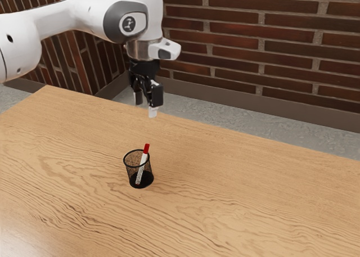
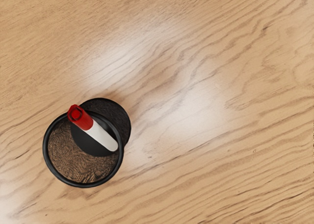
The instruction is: Take the marker out of the pen holder and place it to the left of the pen holder.
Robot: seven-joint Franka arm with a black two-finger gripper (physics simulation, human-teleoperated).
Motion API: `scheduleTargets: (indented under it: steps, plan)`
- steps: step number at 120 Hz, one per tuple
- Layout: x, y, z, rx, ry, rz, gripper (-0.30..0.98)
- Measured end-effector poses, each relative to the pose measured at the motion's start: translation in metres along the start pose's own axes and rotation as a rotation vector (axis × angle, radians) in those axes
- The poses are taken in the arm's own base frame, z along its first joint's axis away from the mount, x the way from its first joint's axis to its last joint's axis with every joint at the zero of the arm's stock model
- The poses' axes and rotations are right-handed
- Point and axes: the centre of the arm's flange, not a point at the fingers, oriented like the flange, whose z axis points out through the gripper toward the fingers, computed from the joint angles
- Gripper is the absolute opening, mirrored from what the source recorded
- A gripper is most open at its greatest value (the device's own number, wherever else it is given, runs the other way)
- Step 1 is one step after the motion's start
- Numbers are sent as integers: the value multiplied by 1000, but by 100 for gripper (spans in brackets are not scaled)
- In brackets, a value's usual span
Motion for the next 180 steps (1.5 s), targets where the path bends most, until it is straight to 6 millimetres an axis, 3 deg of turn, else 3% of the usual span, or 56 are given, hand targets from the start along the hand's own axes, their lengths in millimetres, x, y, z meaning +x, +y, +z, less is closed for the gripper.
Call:
scheduleTargets:
  steps: [12, 54, 75, 109, 132, 180]
  plan:
    - [2, -2, 4, -1, -7, 21, 62]
    - [42, -57, 140, -113, -194, 15, 65]
    - [52, -78, 174, -142, -218, 8, 57]
    - [68, -92, 189, -154, -204, 18, 37]
    - [68, -103, 192, -159, -198, 14, 32]
    - [75, -106, 197, -161, -186, 23, 26]
